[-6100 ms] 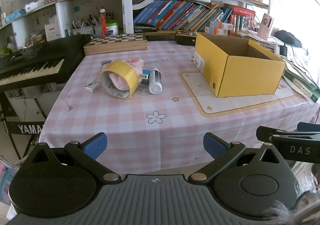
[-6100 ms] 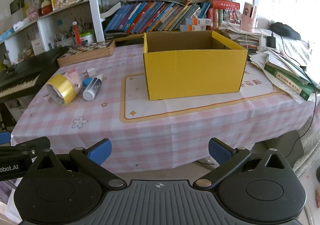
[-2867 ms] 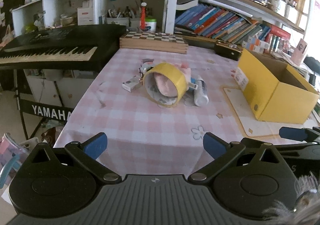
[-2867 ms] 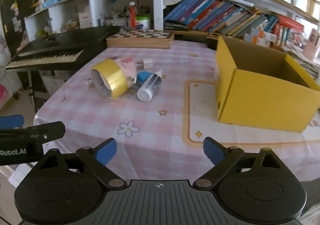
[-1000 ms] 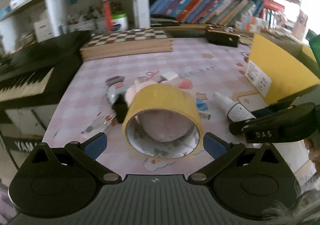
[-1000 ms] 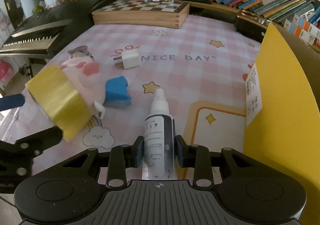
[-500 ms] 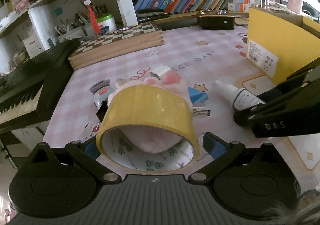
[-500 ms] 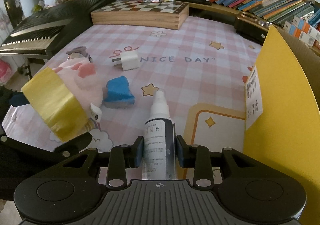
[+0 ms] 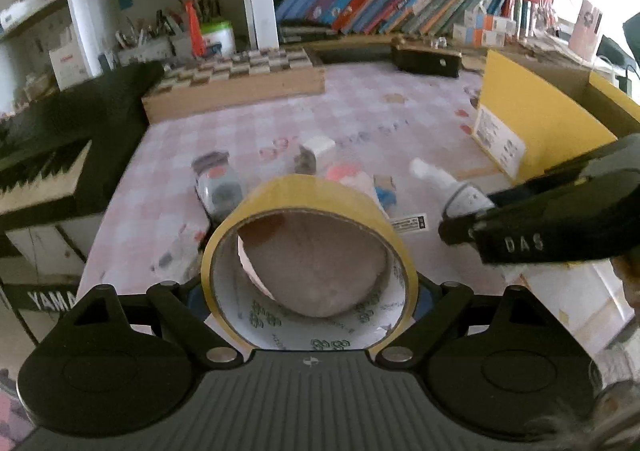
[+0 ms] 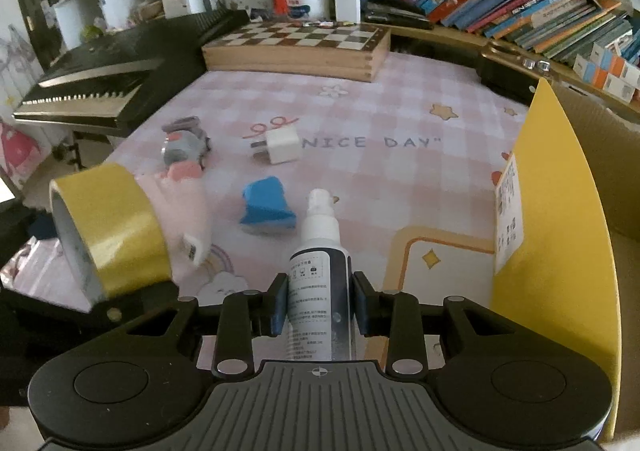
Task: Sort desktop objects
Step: 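Grasp the yellow tape roll with the left tool while the right tool holds the bottle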
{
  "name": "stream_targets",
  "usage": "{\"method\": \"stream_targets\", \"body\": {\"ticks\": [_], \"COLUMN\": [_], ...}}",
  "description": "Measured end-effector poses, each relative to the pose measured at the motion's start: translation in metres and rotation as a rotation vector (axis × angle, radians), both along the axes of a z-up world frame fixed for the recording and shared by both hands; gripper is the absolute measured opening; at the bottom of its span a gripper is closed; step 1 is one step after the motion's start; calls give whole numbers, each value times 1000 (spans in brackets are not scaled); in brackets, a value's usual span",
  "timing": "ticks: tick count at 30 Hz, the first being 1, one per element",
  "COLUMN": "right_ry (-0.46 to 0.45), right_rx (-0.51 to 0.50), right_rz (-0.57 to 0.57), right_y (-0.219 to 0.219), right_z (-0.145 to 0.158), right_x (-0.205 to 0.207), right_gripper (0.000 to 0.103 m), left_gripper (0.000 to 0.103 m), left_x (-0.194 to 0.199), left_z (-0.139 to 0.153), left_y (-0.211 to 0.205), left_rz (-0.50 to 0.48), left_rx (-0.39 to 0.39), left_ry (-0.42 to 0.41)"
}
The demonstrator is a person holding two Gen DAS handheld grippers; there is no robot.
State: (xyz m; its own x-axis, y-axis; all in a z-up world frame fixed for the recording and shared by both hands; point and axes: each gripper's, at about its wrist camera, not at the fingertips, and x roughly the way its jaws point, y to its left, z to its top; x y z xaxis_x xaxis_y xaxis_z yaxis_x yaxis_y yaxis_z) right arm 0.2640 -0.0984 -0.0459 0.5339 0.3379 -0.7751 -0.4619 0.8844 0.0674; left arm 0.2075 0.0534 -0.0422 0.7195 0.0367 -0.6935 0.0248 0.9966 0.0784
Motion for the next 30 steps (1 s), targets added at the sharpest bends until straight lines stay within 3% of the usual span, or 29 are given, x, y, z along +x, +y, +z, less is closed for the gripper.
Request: {"method": "stream_targets", "body": {"ticks": [6,12,22,30], "right_ry": [9,-7,-21,-54], "right_rx": [4,17,54,107], "right_rz": [-13,-28,-71,-107], "right_y": [-3,-8,-18,-29], "right_z": [0,6,19,45], "right_x": [-17,-35,-62,-94], "right_gripper": [33,33,33,33], "left_gripper": [89,89,89,89], "left_x": [-15,-39,-70,-100], "left_z": [-4,7,18,51], "left_y": [-3,-6,-5,1], "left_rz": [-17,-16,-34,-52], "left_rx": [-2,-13,-55,-120], "left_ry": [53,-16,-34,-116]}}
